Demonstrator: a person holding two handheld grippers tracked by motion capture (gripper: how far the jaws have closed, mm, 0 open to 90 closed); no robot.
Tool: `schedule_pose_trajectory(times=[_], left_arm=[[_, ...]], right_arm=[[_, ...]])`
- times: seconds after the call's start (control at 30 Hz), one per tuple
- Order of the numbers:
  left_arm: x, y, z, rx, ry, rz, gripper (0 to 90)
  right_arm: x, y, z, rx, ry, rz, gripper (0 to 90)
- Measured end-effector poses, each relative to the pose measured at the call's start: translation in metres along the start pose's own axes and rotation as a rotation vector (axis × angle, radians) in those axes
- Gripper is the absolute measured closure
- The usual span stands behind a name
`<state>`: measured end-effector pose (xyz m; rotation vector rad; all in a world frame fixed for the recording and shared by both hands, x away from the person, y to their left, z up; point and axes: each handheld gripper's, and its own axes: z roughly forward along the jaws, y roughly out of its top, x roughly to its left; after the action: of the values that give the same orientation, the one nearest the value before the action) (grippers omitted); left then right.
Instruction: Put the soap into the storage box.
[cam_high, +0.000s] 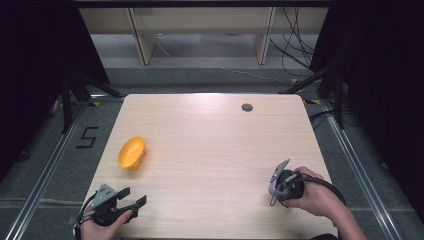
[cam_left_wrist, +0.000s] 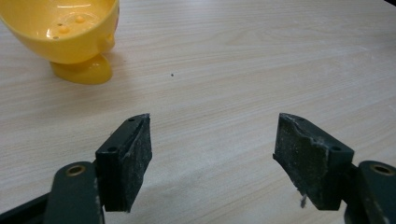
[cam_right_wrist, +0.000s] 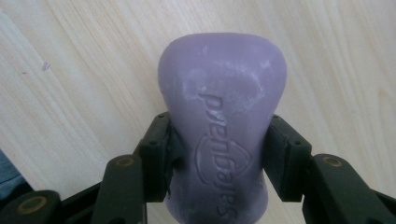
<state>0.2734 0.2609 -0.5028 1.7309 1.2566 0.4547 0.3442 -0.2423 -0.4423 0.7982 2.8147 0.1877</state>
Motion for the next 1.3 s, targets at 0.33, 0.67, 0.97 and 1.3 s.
schedule_pose_trajectory(times=[0.33, 0.67, 0.97, 1.3], left_arm=[[0.001, 0.000, 0.000, -0.003, -0.001, 0.002, 26.7], [0.001, 0.000, 0.000, -0.003, -0.003, 0.002, 26.7], [0.000, 0.000, 0.000, -0.001, 0.000, 0.000, 26.7], [0.000, 0.000, 0.000, 0.002, 0.003, 0.005, 26.7]], right_arm=[[0.013, 0.005, 0.001, -0.148, -0.172, -0.170, 50.2], [0.020, 0.011, 0.006, -0.217, -0.235, -0.214, 50.2], [0.025, 0.014, 0.004, -0.246, -0.274, -0.218, 50.2], [0.029, 0.023, 0.004, -0.292, -0.310, -0.281, 50.2]])
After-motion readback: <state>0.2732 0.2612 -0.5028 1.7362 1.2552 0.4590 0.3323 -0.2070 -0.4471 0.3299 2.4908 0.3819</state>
